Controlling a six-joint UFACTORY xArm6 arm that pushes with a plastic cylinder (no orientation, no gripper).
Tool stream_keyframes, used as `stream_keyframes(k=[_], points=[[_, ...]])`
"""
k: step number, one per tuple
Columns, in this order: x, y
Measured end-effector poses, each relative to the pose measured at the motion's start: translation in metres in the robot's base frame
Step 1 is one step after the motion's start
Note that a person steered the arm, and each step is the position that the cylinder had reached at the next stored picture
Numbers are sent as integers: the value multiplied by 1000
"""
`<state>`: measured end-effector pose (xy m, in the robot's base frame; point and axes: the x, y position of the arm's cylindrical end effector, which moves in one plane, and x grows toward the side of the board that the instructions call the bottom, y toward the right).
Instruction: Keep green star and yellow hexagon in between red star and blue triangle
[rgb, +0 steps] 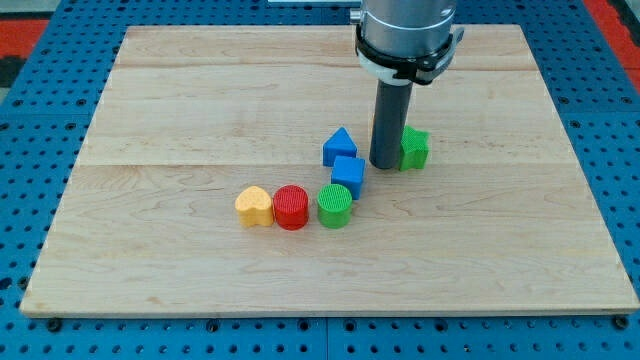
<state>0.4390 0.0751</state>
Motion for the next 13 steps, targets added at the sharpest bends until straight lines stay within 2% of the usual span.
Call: stream_keyframes(k=[4,10,12,13], points=[[-56,9],[-69,14],[-73,57],[-72,58]])
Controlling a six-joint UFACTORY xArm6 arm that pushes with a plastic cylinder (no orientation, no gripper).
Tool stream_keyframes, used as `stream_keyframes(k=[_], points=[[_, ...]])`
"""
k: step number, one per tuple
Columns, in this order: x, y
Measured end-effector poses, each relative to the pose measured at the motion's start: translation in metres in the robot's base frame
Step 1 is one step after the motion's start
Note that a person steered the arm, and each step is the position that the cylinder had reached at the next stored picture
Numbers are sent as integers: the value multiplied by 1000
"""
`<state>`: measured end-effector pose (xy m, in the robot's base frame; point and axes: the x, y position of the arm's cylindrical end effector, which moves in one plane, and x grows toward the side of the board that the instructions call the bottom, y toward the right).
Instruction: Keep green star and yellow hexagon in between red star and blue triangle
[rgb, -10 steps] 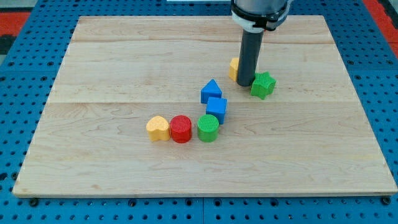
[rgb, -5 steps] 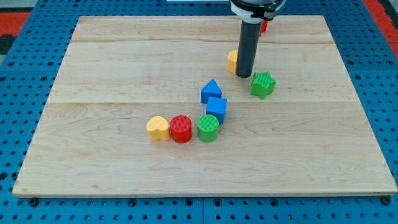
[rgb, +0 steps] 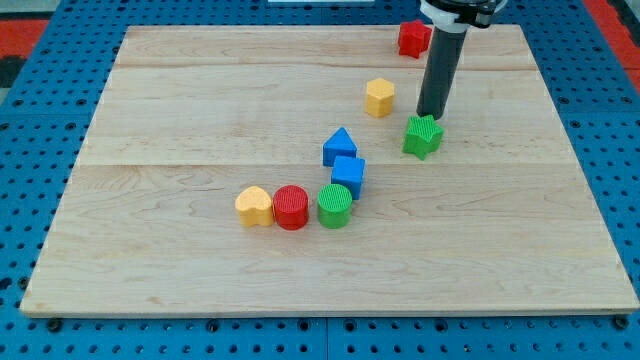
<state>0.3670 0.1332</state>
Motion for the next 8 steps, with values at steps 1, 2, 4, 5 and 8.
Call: stream_keyframes(k=[1,2,4,5,8], points=[[-12,19],[-17,82],[49,109],[52,47],[17,-60]])
